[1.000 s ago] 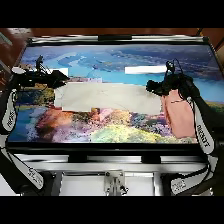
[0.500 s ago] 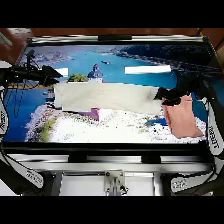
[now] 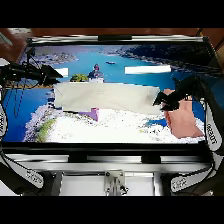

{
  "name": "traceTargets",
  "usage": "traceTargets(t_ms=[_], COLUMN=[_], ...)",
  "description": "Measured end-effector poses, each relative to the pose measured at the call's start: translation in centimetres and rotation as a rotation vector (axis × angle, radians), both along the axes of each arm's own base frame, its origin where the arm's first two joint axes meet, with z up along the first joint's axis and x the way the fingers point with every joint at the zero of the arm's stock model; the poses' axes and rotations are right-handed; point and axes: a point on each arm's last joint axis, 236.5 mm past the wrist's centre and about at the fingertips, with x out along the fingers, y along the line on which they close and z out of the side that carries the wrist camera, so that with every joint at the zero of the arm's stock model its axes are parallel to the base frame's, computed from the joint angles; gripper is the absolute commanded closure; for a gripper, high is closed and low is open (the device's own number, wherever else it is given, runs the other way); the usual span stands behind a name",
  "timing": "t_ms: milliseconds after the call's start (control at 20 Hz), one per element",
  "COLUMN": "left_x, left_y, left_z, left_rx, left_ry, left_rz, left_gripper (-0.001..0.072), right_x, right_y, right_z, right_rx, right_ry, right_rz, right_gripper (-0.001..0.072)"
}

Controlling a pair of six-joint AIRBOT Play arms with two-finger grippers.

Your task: Fold the shirts.

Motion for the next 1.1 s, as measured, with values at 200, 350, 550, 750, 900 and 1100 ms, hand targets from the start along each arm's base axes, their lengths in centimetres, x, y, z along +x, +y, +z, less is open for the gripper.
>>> traceTargets(t_ms=[200, 350, 550, 750, 900, 1100], left_x=[-0.2, -0.2, -0.3, -0.3, -0.3, -0.3], left_y=[-0.5, -0.8, -1.1, -1.2, -1.2, -1.2], left_z=[0.1, 0.1, 0.1, 0.1, 0.1, 0.1], left_rx=[0.001, 0.001, 0.001, 0.001, 0.001, 0.001], left_ry=[-0.003, -0.004, -0.004, -0.004, -0.004, -0.005], left_rz=[-0.014, -0.022, -0.029, -0.031, -0.031, -0.031], left_gripper=[0.0101, 0.0101, 0.0101, 0.0101, 0.0101, 0.0101], right_x=[0.8, 2.6, 4.0, 4.5, 4.6, 4.3], right_y=[-1.0, -0.9, -0.6, -0.8, -1.9, -1.8], right_z=[-0.4, -0.5, -1.2, -0.9, -0.3, -0.7], right_rx=[-0.042, -0.045, -0.031, -0.04, -0.09, -0.113], right_ry=[-0.027, -0.092, -0.128, -0.16, -0.182, -0.173], right_rz=[-0.021, -0.056, -0.088, -0.077, -0.056, -0.032], right_gripper=[0.0083, 0.0082, 0.0083, 0.0082, 0.0082, 0.0083])
